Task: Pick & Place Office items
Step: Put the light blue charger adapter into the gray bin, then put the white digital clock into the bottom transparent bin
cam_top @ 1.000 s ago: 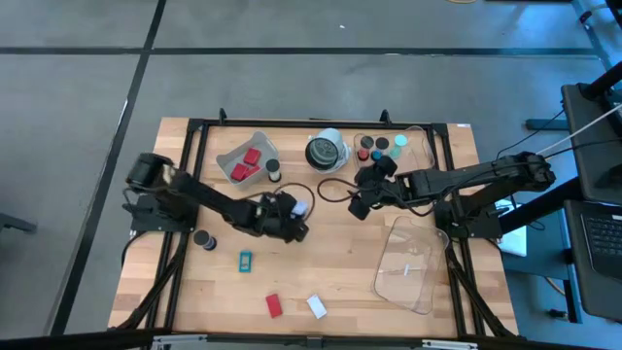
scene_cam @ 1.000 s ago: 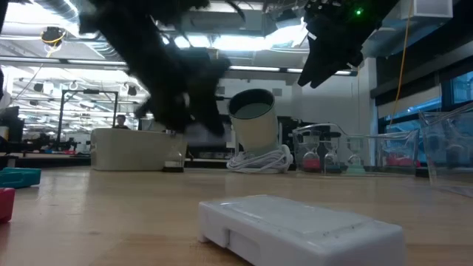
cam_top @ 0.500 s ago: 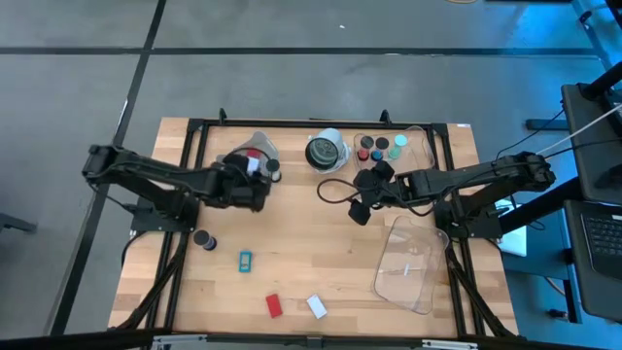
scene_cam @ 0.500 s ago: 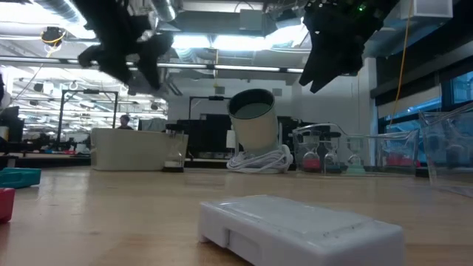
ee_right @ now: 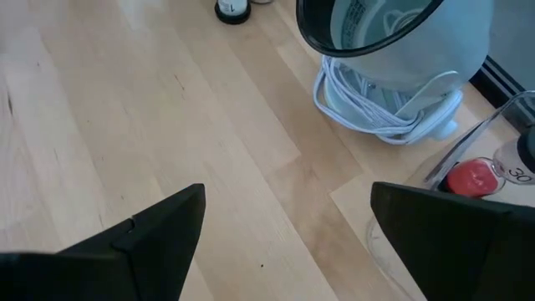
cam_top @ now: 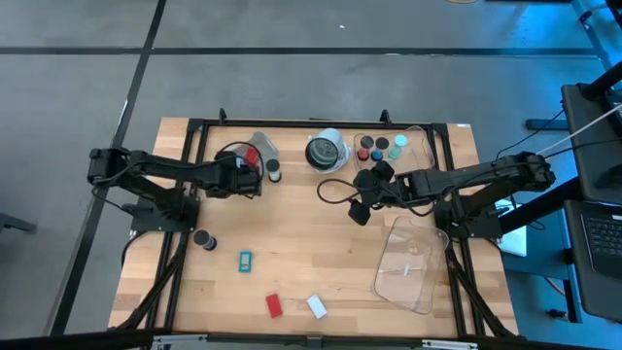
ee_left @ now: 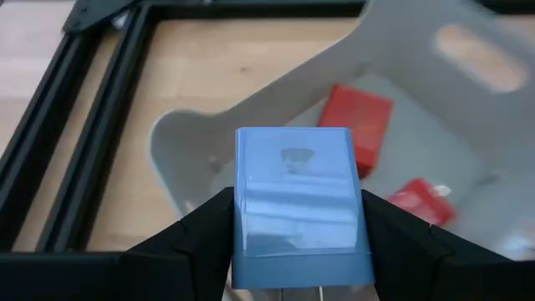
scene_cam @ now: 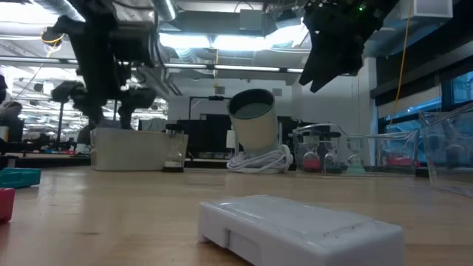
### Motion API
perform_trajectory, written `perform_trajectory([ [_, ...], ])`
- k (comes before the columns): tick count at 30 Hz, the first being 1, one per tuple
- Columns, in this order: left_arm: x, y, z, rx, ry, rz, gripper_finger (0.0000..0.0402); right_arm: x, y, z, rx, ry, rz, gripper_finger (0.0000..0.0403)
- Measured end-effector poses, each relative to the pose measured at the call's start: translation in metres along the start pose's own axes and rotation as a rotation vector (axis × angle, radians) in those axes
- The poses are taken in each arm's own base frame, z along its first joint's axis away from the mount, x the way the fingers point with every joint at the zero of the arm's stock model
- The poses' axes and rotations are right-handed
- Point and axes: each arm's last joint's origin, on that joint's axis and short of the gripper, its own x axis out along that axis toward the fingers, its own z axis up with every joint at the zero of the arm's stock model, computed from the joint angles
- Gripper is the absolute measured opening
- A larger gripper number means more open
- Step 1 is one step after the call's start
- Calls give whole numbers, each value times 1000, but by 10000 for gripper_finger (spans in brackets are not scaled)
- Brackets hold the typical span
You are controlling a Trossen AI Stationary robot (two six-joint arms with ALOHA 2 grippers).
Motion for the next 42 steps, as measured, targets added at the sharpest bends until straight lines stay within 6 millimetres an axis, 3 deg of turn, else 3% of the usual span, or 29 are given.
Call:
perform_trajectory([
  [12,18,-1,0,58,56,0,215,0,0,0,-1,-4,2,343],
  [29,19,-1,2,192,51,-6,241,0,0,0,-2,-4,3,343],
  [42,-12,-23,35,266,72,-159,295,0,1,0,-4,10,28,343],
])
